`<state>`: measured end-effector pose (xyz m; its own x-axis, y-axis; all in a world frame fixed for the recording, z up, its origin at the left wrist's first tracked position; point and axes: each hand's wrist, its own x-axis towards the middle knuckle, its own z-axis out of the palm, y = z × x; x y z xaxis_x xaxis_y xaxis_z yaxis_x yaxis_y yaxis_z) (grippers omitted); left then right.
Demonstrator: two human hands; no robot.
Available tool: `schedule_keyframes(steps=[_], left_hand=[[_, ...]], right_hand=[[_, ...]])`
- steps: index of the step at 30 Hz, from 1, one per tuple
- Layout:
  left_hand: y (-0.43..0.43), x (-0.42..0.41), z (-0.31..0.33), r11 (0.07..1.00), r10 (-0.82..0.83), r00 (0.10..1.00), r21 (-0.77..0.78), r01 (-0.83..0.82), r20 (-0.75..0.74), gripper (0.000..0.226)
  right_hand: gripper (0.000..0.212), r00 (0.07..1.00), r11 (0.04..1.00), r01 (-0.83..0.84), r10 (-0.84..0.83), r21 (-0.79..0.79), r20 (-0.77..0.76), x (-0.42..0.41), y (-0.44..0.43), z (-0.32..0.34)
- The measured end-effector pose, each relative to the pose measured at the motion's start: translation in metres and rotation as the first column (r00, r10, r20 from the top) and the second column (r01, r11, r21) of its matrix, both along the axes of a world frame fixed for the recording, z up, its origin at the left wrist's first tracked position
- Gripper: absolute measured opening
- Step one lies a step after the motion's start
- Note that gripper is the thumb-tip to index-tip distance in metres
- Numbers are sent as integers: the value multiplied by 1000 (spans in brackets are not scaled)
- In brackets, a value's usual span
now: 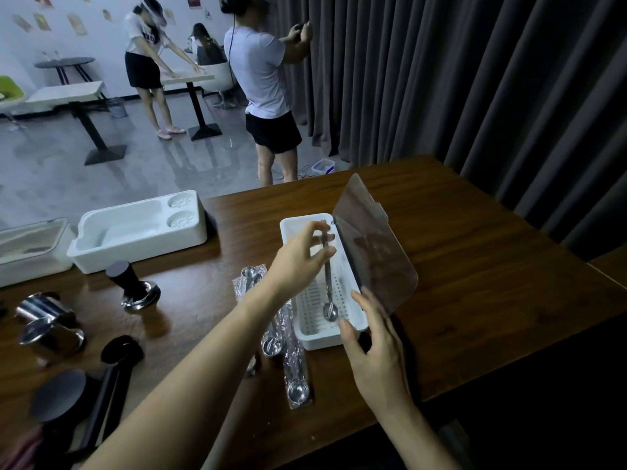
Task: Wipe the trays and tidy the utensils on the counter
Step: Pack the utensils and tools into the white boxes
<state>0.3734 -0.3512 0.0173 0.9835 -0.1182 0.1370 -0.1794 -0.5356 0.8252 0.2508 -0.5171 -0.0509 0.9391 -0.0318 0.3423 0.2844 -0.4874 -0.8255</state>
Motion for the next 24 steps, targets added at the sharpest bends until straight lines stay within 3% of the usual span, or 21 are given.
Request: schedule_keyframes(steps=[3, 6, 11, 14, 16, 18, 21, 24], left_hand=[[4, 5, -9, 966, -63, 997, 255, 50, 43, 30], [6, 8, -15, 922, -68, 996, 386, 43, 51, 38], [0, 7, -11, 747, -4, 1000, 664, 1, 3, 94], [2, 1, -7, 809, 50, 993, 578, -105, 111, 79], [18, -7, -9, 898, 124, 968, 390, -203, 218, 58], [44, -21, -18, 921, 218, 935, 259, -292, 279, 40], [81, -45, -34, 893, 344, 915, 228, -388, 211, 27], [99, -66, -45, 883, 354, 931, 294, -365, 93, 28]], right_hand=[[51, 1000, 1000, -4, 4, 3, 6, -1, 0, 2], [50, 1000, 1000, -6, 6, 1, 8, 0, 0, 2], [53, 1000, 1000, 0, 0, -19, 17, 0, 0, 1], [54, 1000, 1000, 4, -3, -29, 17, 0, 0, 0], [55, 1000, 1000, 10, -9, -29, 15, 0, -1, -1], [54, 1000, 1000, 4, -4, -23, 10, 0, 0, 0], [52, 1000, 1000, -8, 7, -21, -2, 0, 0, -1], [55, 1000, 1000, 0, 0, -12, -7, 0, 1, 1]])
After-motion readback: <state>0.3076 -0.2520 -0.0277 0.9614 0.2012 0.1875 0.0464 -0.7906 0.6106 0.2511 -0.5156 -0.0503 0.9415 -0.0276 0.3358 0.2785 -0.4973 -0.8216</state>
